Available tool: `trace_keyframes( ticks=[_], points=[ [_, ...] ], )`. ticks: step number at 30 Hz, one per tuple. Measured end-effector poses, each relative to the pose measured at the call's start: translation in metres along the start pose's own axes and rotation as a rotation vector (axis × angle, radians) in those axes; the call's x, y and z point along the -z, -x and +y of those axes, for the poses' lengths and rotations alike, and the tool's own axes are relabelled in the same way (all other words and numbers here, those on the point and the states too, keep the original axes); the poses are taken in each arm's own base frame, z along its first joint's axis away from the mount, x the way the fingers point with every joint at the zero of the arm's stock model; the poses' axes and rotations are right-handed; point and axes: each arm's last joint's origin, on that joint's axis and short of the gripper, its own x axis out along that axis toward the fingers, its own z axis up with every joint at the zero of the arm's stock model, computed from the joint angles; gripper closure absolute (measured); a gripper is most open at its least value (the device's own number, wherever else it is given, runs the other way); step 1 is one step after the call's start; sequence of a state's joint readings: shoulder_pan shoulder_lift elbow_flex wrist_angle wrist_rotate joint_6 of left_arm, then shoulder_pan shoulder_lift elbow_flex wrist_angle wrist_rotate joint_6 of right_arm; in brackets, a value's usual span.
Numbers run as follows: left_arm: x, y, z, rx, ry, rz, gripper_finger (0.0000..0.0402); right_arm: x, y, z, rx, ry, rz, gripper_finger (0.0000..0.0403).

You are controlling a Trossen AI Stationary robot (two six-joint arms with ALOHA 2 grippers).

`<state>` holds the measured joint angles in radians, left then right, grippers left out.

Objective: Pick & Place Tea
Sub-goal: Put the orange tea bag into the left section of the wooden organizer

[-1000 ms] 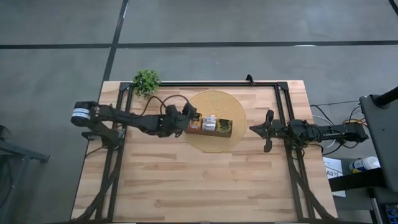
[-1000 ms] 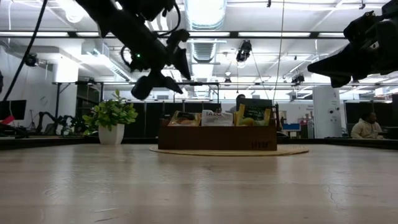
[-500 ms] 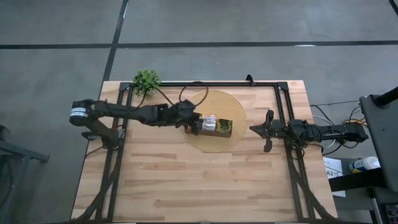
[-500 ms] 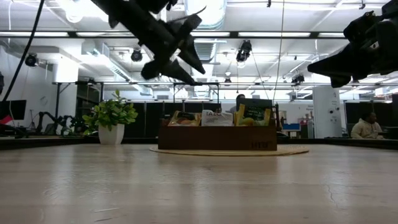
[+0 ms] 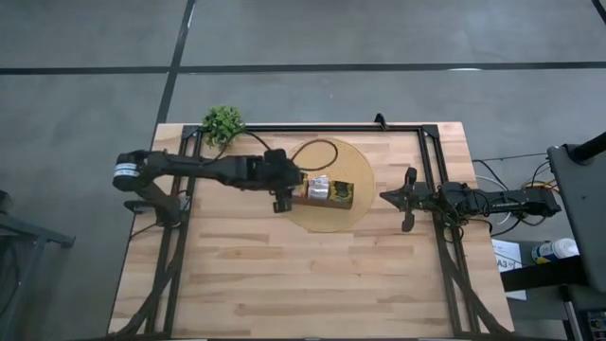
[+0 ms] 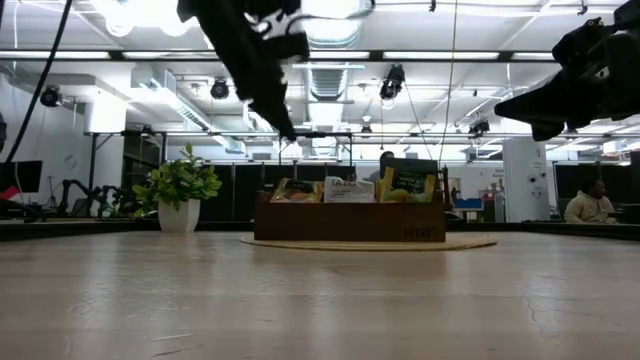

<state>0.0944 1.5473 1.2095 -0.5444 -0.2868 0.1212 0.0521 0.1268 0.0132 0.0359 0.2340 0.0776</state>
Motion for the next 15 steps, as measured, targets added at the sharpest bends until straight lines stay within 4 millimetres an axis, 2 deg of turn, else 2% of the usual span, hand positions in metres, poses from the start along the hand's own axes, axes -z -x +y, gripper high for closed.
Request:
trace_keyframes(
  ticks=[5, 15],
  points=[
    [0.007, -0.024, -0.009, 0.047, -0.076, 0.099, 0.0213, 0.000, 0.000, 0.000, 0.000, 0.000, 0.000, 0.0394],
    [-0.002, -0.061, -0.017, 0.004, -0.207, 0.195, 0.0213, 0.000, 0.000, 0.000, 0.000, 0.000, 0.001, 0.0394]
  ],
)
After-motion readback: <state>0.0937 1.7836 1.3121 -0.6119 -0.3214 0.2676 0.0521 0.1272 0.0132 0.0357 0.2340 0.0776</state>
